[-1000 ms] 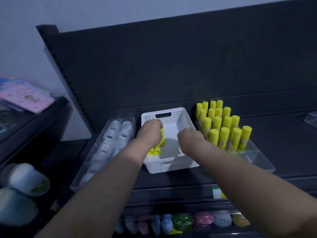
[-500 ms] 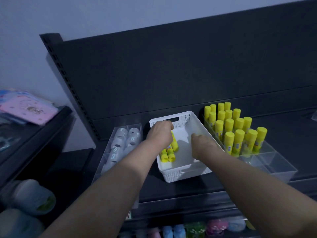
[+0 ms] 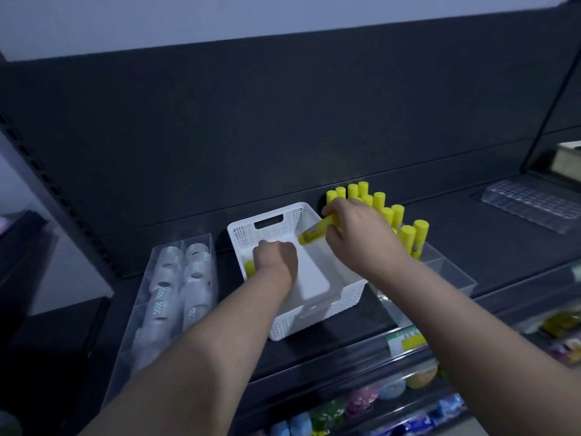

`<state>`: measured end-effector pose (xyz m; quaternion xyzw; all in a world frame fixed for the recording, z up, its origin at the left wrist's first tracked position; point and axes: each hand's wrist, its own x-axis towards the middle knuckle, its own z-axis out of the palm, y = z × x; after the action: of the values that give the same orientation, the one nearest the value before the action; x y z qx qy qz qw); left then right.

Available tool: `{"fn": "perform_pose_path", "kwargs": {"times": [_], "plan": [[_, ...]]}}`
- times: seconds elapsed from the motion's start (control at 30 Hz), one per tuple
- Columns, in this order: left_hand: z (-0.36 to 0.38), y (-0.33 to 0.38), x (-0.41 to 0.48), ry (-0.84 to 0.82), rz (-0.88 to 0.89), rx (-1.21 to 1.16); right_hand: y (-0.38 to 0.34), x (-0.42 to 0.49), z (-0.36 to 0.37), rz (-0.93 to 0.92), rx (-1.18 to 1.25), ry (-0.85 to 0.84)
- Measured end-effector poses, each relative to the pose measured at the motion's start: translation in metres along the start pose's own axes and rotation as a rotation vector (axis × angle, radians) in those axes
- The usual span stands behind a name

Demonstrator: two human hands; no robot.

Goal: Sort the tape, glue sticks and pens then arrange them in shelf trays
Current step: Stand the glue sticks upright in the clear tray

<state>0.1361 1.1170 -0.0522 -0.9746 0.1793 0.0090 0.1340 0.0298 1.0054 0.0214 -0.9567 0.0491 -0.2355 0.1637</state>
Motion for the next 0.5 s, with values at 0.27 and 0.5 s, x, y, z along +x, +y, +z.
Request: {"fn": "perform_pose_path", "kwargs": {"times": [0.27, 0.5], "plan": [[-0.006, -0.002, -0.012, 0.045, -0.146, -0.210, 0.014, -0.015, -0.019, -0.041, 0.049, -0.022], [-0.003, 0.007, 0.001, 0.029, -0.153, -0.342, 0.027, -0.012, -0.017, -0.073, 0.085, -0.094]]}}
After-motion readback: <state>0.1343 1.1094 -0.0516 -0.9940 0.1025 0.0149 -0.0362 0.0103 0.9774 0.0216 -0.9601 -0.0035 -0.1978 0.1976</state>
